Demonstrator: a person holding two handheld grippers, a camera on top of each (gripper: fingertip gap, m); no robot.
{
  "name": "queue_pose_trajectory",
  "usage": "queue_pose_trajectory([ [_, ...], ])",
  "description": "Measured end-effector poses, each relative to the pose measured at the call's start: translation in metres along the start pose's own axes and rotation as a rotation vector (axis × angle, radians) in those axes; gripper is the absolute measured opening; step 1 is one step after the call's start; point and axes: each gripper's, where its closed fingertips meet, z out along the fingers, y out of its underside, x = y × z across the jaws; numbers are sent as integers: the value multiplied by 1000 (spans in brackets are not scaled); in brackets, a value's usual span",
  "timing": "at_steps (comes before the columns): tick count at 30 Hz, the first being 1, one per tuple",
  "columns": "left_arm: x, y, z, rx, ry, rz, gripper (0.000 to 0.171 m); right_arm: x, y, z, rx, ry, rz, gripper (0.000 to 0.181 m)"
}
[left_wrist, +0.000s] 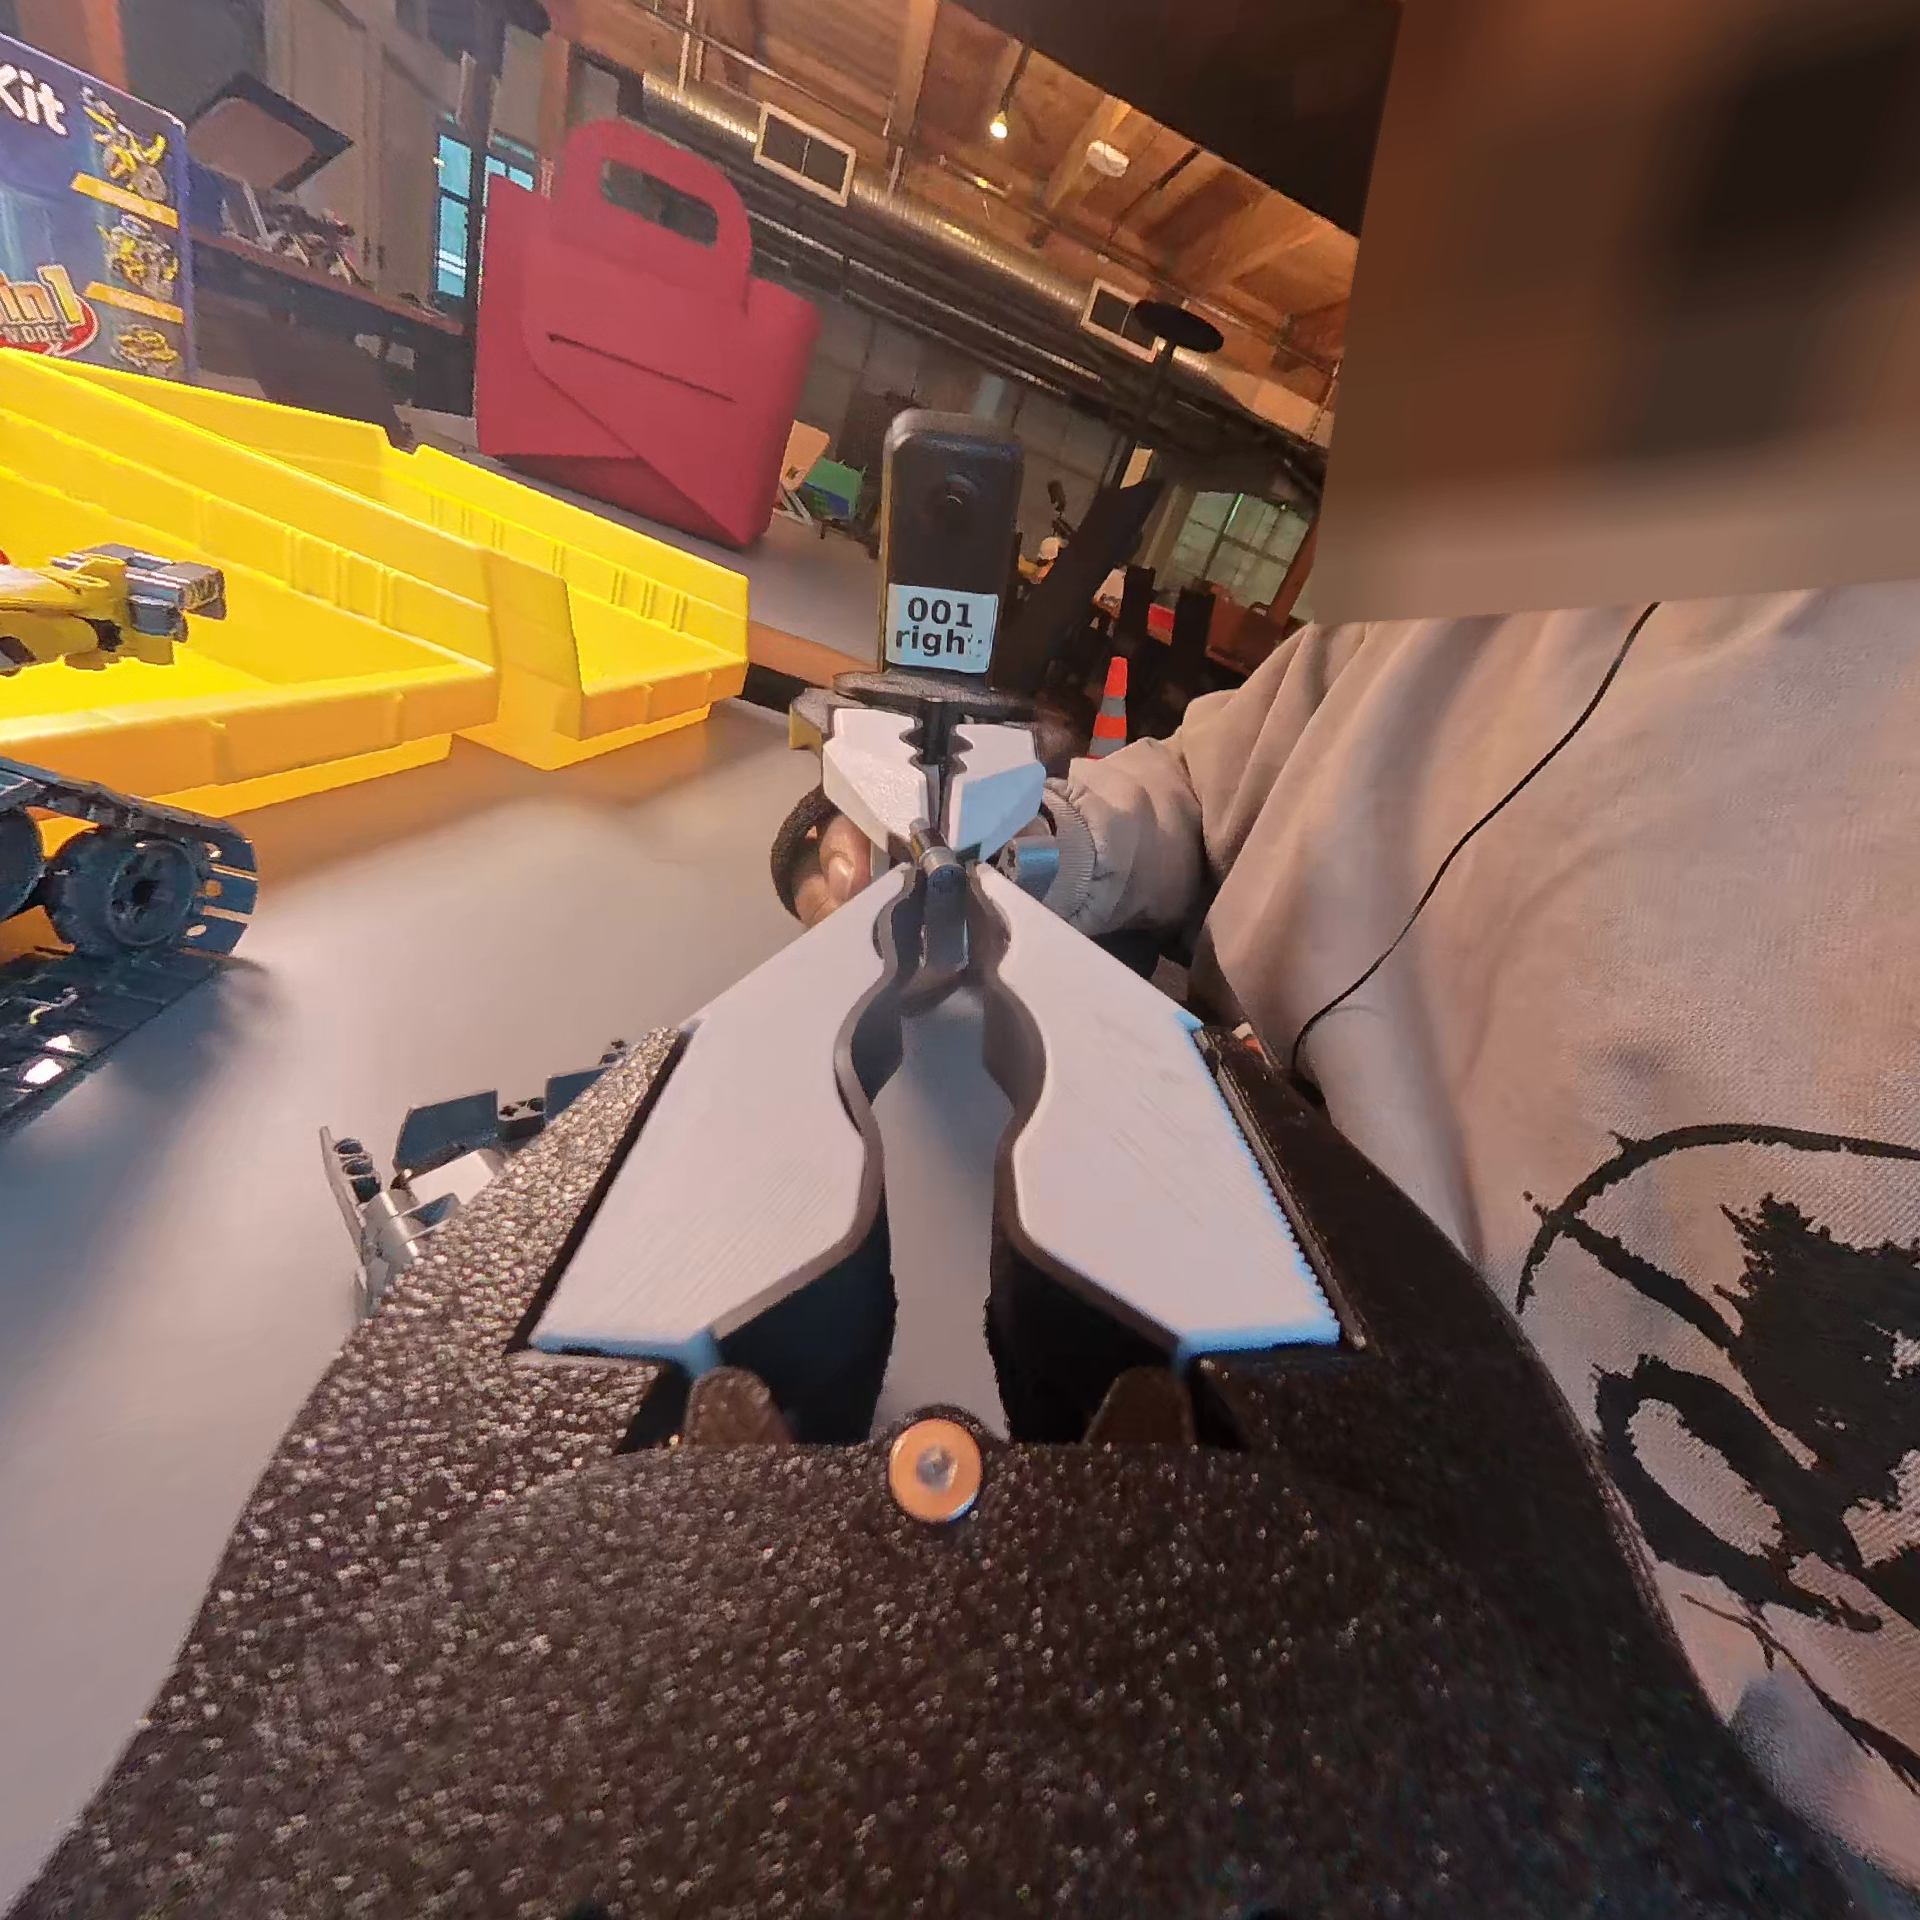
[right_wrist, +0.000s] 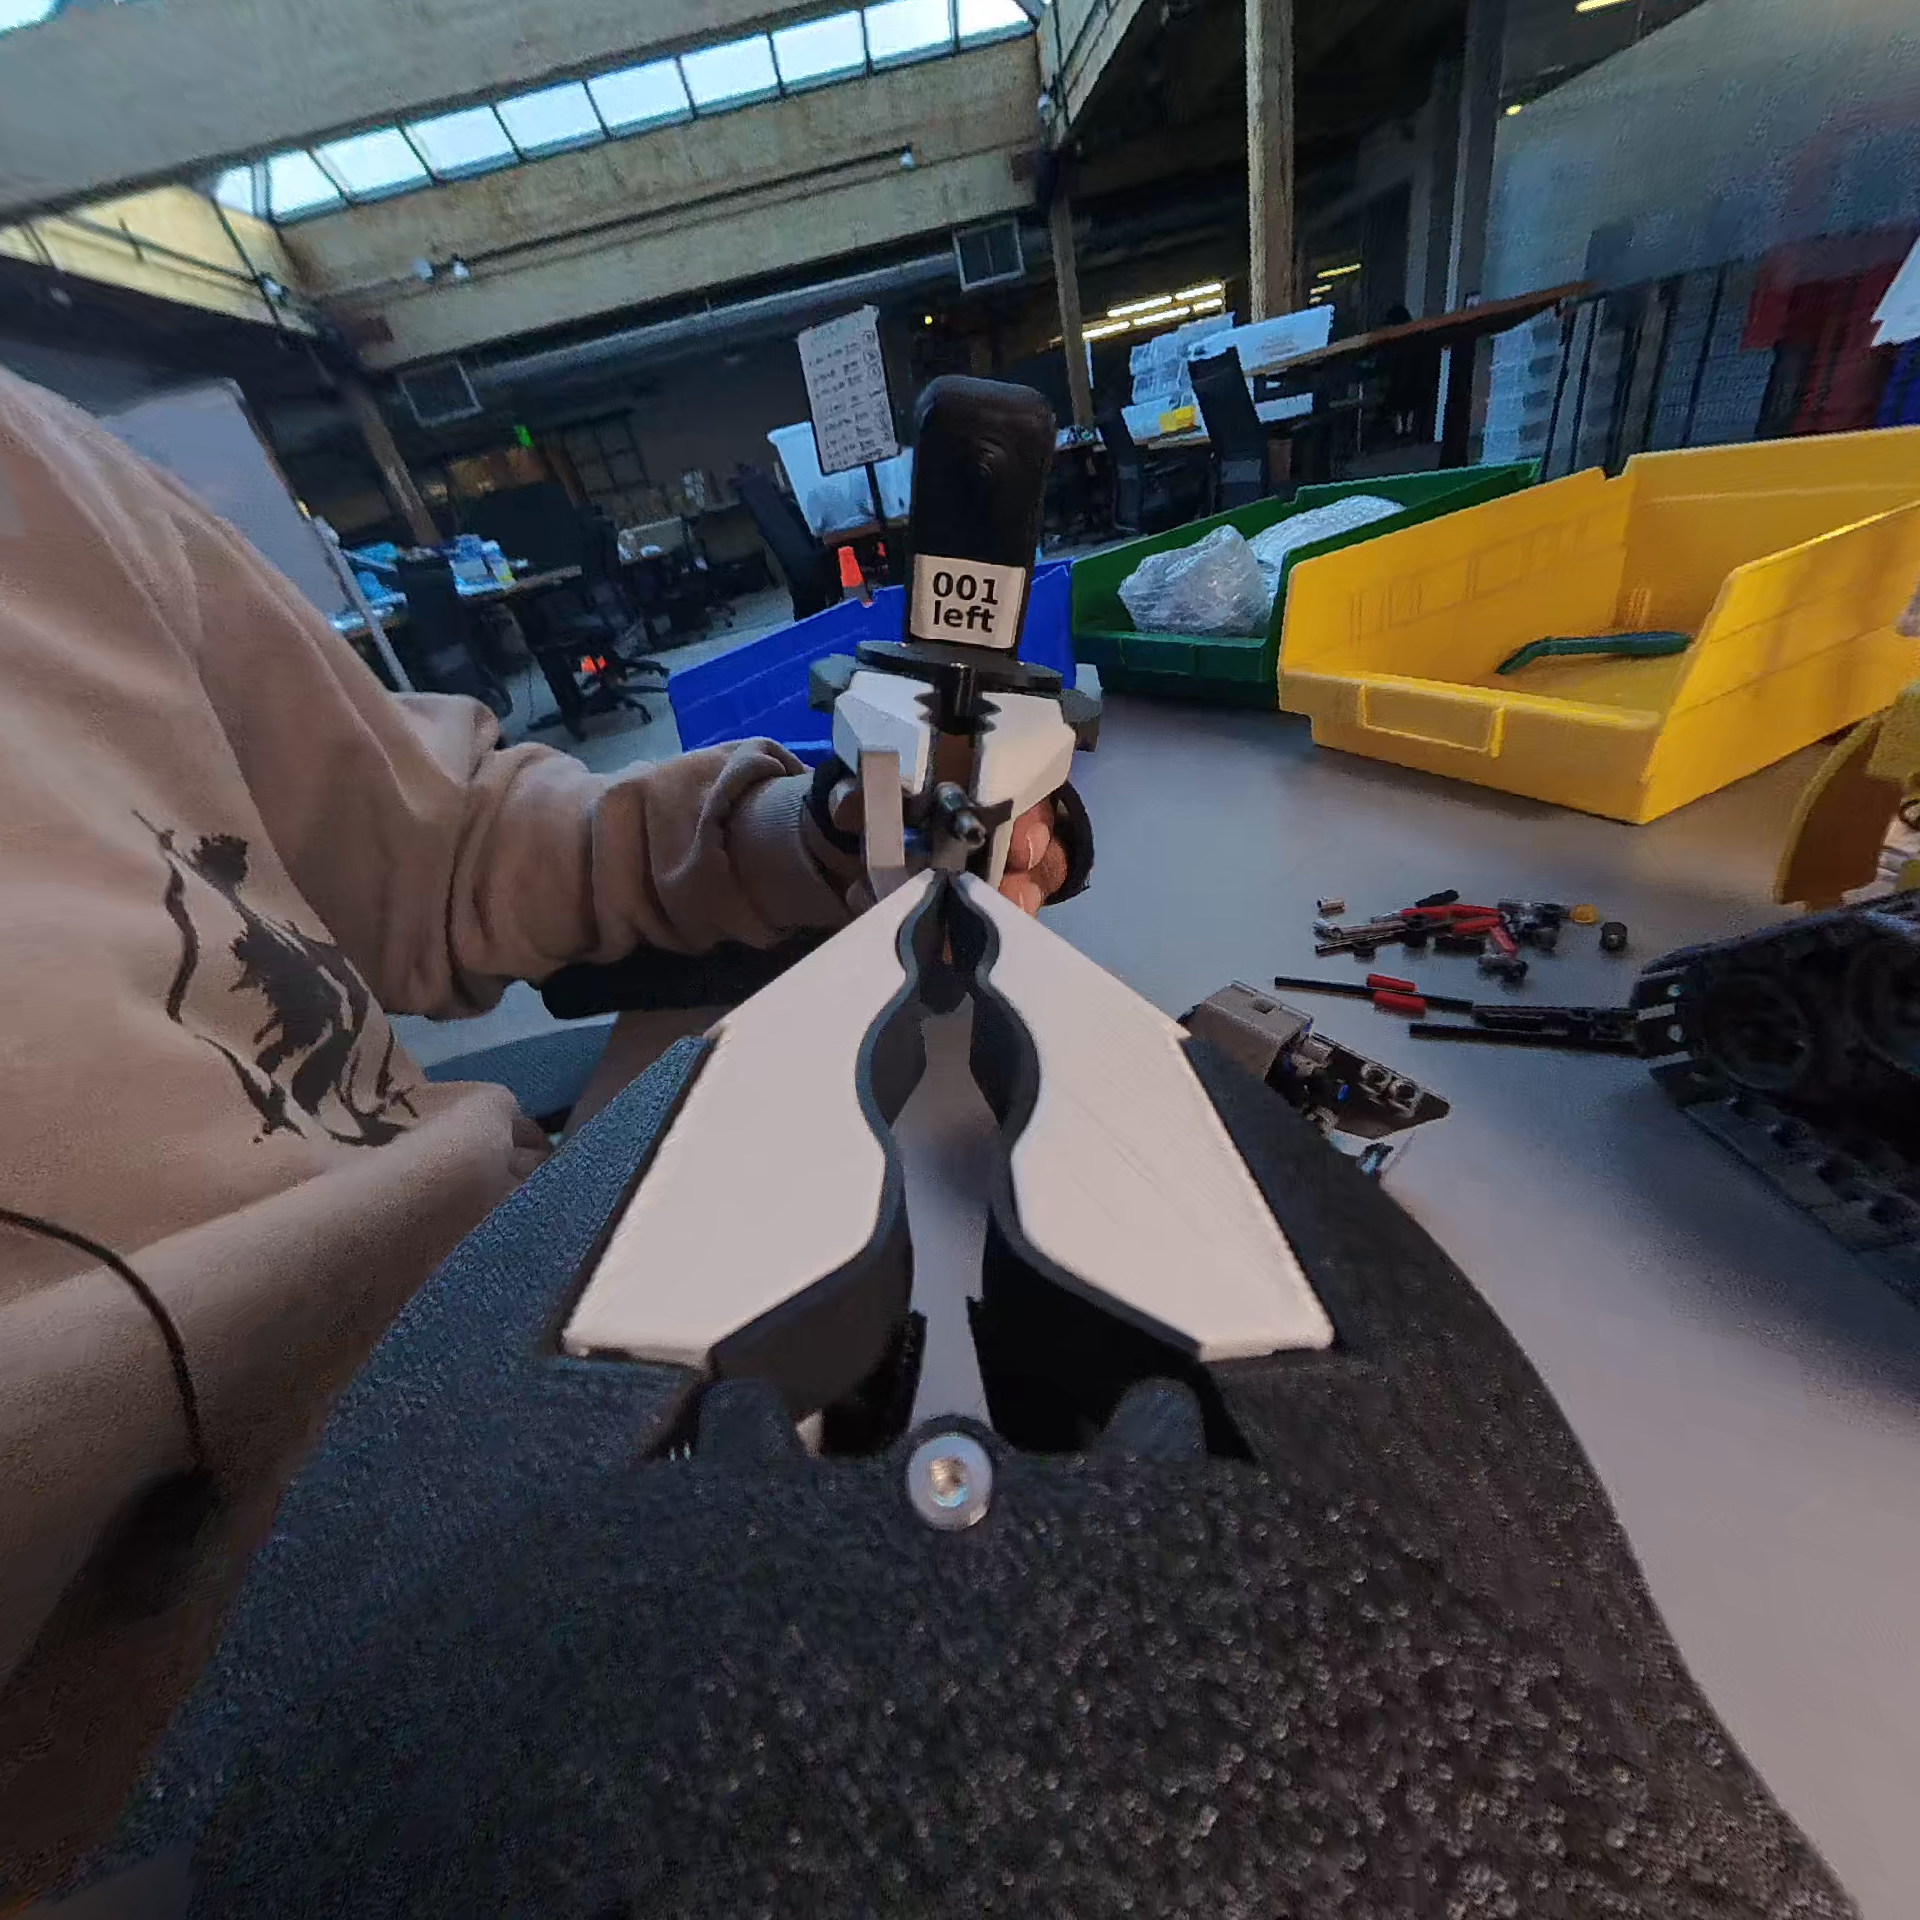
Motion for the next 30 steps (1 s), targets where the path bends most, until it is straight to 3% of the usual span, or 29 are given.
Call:
queue_pose_trajectory([
  [5, -6, 1, 8, -12, -5, -8, 7, 11, -8, -14, 43, 46, -31, 1],
  [9, -4, 6, 11, -42, -42, 38, 7, 11, -11, -16, 64, 19, -11, 19],
  [15, 0, 16, 14, -102, -91, 115, 7, 1, -6, -6, 61, -65, 42, 20],
  [30, -1, 21, 14, -135, -132, 181, 6, 0, 10, -1, -1, -91, 88, 18],
])
